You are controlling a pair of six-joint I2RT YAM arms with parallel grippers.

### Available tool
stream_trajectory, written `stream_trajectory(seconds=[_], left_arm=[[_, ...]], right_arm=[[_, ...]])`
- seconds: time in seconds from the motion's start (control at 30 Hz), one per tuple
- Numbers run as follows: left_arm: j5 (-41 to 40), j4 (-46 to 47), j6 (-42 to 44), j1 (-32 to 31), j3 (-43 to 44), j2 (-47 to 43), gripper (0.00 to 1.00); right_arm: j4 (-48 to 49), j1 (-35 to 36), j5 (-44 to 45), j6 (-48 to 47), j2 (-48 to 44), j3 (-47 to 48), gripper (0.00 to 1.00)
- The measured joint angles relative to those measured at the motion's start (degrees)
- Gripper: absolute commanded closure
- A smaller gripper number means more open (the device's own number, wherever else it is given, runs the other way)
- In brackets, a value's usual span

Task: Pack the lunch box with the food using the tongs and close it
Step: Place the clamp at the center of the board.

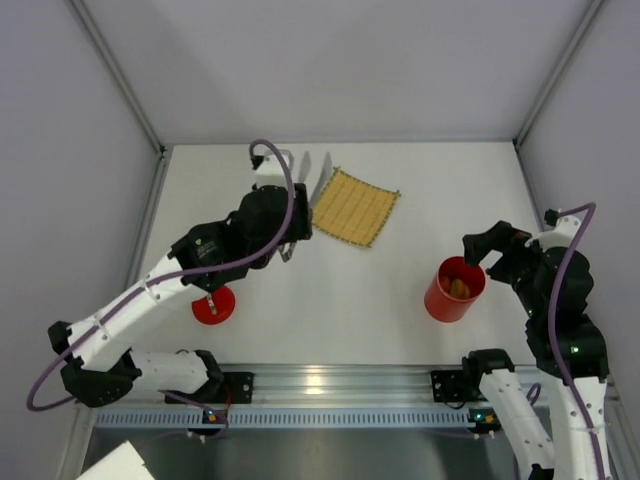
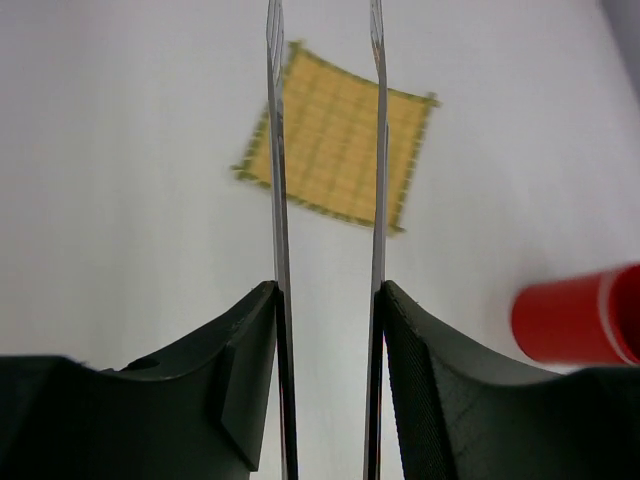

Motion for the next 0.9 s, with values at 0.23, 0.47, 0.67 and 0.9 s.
stream_trajectory(seconds=[0.23,0.47,0.67,0.9], left_arm=[[1.4,1.5,-1.6,20.4,-12.5,-1.3,0.49],[9.7,8.5,-2.8,35.3,-21.7,6.0,0.48],[14.4,13.7,-3.5,39.1,-23.6,13.1,0.42],[16.5,17.7,-3.8,40.1,-24.0,18.5,0.4]], right_arm=[[0.3,0.0,-1.6,0.0,2.3,0.0,0.01],[1.0,0.0,-3.0,-0.1,3.6,0.0,0.01],[1.2,0.0,-3.7,-0.7,3.7,0.0,0.0],[1.2,0.0,-4.2,-1.3,3.7,0.0,0.01]])
